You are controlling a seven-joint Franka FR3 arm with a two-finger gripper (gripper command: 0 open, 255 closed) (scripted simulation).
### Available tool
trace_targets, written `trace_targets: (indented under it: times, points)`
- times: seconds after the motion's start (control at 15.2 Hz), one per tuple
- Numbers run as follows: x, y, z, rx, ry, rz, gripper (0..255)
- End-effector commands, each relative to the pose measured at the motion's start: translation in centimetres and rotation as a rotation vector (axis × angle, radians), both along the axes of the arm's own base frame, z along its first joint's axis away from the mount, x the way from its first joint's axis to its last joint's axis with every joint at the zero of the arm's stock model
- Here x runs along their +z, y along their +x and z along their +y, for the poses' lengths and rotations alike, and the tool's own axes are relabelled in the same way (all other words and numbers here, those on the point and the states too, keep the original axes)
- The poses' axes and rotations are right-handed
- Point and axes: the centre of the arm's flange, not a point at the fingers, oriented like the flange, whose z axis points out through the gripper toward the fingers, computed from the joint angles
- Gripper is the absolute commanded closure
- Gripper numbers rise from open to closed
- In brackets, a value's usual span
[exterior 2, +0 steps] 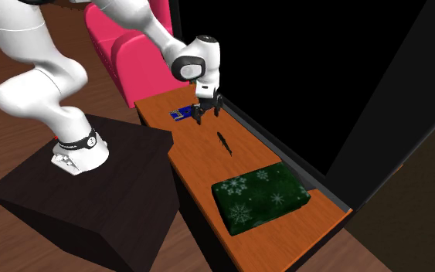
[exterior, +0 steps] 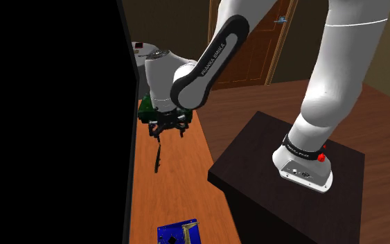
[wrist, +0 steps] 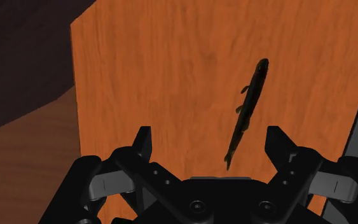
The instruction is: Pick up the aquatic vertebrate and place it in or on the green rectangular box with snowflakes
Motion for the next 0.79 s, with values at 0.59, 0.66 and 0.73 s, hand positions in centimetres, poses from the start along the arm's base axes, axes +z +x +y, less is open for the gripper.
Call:
trace_targets:
  times: [0.59,0.66,0.73]
  points:
    - [-11.3,7.0,3.8,-0.248,-0.014,0.013,0]
    - [-11.8,6.9,3.8,-0.248,-0.014,0.013,0]
    - [-12.3,6.9,3.8,-0.248,-0.014,0.013,0]
